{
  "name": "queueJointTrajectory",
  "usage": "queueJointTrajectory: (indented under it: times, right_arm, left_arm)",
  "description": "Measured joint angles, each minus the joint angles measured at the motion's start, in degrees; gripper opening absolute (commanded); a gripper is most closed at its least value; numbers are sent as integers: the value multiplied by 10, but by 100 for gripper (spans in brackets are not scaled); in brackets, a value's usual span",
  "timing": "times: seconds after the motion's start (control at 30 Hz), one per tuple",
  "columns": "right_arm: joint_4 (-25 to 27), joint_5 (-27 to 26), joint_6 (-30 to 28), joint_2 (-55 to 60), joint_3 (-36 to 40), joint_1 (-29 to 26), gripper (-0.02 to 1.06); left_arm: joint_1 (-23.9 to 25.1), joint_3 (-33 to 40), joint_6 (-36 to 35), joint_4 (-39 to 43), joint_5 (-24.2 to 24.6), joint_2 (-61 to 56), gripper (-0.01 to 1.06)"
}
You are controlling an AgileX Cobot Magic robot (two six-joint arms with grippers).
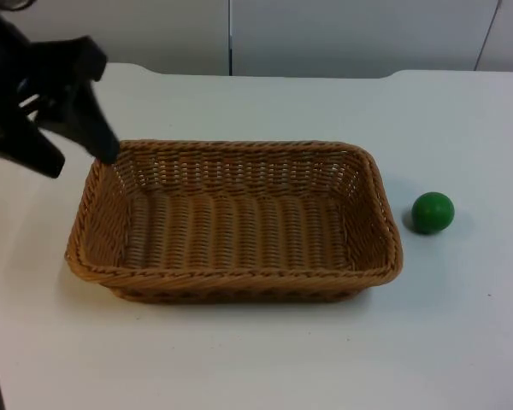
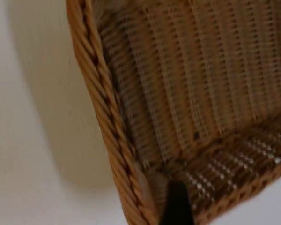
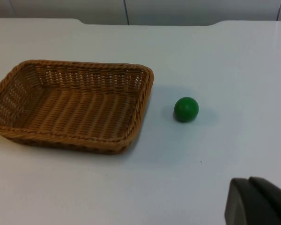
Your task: Pick up the basket with the left hand and place the ball into the basket with the right hand.
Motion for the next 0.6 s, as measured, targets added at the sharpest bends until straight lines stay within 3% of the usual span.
queueJointTrajectory:
  times: [0.3,0.6]
  right_arm:
    - [1,0,0,-1,0,0,0]
    - [1,0,0,-1,0,0,0]
  left_arm:
    - [-11,-62,-57,107,-24,97,61]
    - [-16,-82,-68,125,-48,139,61]
